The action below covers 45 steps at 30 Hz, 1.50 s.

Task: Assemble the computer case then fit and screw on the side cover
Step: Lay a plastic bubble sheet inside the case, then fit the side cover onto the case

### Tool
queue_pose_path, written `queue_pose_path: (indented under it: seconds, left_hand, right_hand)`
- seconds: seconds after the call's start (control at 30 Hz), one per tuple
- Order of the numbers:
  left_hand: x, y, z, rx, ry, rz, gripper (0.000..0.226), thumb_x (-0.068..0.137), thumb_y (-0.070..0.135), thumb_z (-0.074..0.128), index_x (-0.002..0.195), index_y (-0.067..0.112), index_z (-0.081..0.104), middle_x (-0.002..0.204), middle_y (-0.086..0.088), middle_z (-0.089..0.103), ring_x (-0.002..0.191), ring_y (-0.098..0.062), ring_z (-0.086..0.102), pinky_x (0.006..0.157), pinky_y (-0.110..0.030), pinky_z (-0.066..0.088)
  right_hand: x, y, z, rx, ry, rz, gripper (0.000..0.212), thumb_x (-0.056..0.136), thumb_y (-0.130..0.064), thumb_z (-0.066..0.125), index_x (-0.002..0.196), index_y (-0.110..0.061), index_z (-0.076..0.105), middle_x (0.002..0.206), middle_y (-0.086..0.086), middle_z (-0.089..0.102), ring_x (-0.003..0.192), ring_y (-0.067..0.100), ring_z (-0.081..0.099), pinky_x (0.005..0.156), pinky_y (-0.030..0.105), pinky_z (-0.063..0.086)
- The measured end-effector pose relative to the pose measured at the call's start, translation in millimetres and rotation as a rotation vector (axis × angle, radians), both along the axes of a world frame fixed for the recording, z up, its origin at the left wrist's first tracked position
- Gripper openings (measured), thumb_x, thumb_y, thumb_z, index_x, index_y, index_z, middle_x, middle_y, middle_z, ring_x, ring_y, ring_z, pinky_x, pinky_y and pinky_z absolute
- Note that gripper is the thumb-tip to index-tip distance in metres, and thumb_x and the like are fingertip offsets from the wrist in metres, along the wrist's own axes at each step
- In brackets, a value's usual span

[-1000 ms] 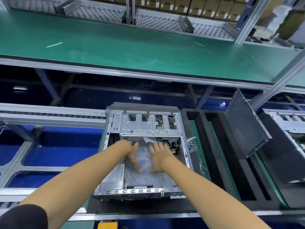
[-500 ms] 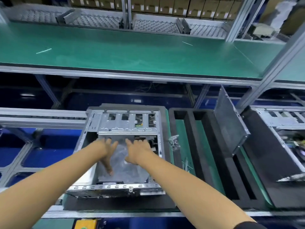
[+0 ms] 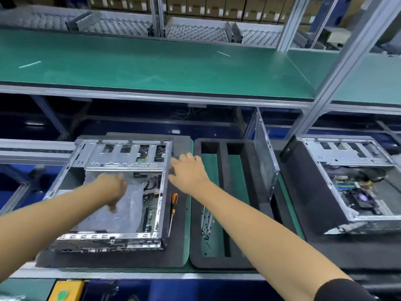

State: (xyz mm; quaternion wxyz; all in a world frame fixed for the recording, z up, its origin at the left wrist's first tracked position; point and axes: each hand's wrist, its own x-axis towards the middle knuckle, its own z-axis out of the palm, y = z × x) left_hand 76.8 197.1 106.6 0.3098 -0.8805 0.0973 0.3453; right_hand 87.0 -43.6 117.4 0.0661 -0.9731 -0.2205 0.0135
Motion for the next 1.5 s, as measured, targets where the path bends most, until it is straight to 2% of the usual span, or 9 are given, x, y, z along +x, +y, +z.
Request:
queue_pose_path:
  seconds: [0.17,0.27,0.43,0.63,0.77,0.9,1.1,1.27,1.5]
  left_hand:
    - [46,-98,40,-0.322,-0.054,-0.152,0.073,0.093,0.062,0.056,0.147,0.017,0.034,0.141,-0.007,0.053,0.123,-0.031,0.057,0.094,-0.043,0.050]
    - [58,-155,23,-0.483,-0.206,-0.247,0.071,0.094,0.056,0.058,0.146,0.013,0.036,0.139,-0.012,0.048,0.128,-0.033,0.051,0.099,-0.045,0.047]
    - [67,-192,-38,-0.689,-0.211,0.063,0.101,0.092,0.041,0.070,0.159,0.001,0.006,0.164,-0.020,0.018,0.150,-0.033,0.024,0.119,-0.046,0.030]
    - [68,-195,-92,-0.646,-0.212,0.233,0.093,0.097,0.054,0.058,0.160,0.005,0.010,0.167,-0.019,0.009,0.155,-0.032,0.010,0.124,-0.044,0.020]
    - [63,-201,-117,-0.687,-0.158,0.230,0.074,0.106,0.048,0.039,0.162,0.013,0.006,0.168,-0.018,0.003,0.155,-0.032,0.006,0.124,-0.046,0.019]
    - [48,-205,-142,-0.585,-0.094,0.199,0.070,0.110,0.042,0.028,0.160,0.015,-0.013,0.166,-0.017,-0.019,0.156,-0.031,-0.009,0.125,-0.045,0.014]
    - [49,-203,-151,-0.471,-0.296,-0.038,0.061,0.109,0.033,0.040,0.157,0.006,0.013,0.146,-0.024,0.034,0.135,-0.037,0.035,0.107,-0.041,0.041]
    - [64,-207,-150,-0.544,-0.317,-0.173,0.047,0.101,0.029,0.052,0.140,0.011,0.032,0.127,-0.017,0.044,0.115,-0.032,0.045,0.097,-0.038,0.042]
    - [83,-263,-177,-0.443,-0.200,-0.354,0.064,0.103,0.033,0.048,0.151,0.004,0.016,0.134,-0.018,0.046,0.127,-0.034,0.047,0.122,-0.044,0.020]
  right_hand:
    - [15,-63,15,-0.023,-0.032,-0.177,0.036,0.095,-0.045,0.053,0.120,-0.019,0.056,0.120,0.011,0.059,0.114,0.033,0.047,0.098,0.049,0.039]
    - [25,-109,24,-0.055,-0.096,-0.316,0.040,0.093,-0.046,0.055,0.123,-0.019,0.054,0.124,0.012,0.056,0.117,0.035,0.045,0.101,0.051,0.037]
    - [34,-177,20,-0.172,-0.137,-0.519,0.058,0.093,-0.050,0.061,0.139,-0.021,0.039,0.148,0.020,0.037,0.139,0.048,0.031,0.115,0.061,0.025]
    - [42,-214,-6,-0.194,0.013,-0.668,0.076,0.096,-0.046,0.063,0.152,-0.018,0.020,0.162,0.027,0.018,0.142,0.053,0.033,0.109,0.054,0.036]
    - [43,-221,-15,-0.167,0.001,-0.654,0.067,0.098,-0.038,0.062,0.149,-0.014,0.025,0.153,0.024,0.030,0.105,0.037,0.061,0.078,0.041,0.048]
    - [44,-222,-14,-0.155,-0.025,-0.661,0.062,0.099,-0.031,0.057,0.149,-0.011,0.025,0.153,0.025,0.029,0.071,0.032,0.053,0.061,0.033,0.041]
    - [44,-222,-13,-0.127,-0.037,-0.675,0.059,0.099,-0.033,0.057,0.147,-0.011,0.030,0.150,0.022,0.031,0.065,0.029,0.049,0.057,0.033,0.038]
    - [45,-223,-15,-0.074,-0.039,-0.685,0.056,0.098,-0.033,0.058,0.144,-0.012,0.033,0.146,0.021,0.033,0.067,0.029,0.051,0.059,0.033,0.039]
    - [47,-225,-19,-0.070,-0.083,-0.694,0.057,0.097,-0.024,0.057,0.147,-0.014,0.029,0.130,0.018,0.043,0.056,0.024,0.045,0.052,0.031,0.034]
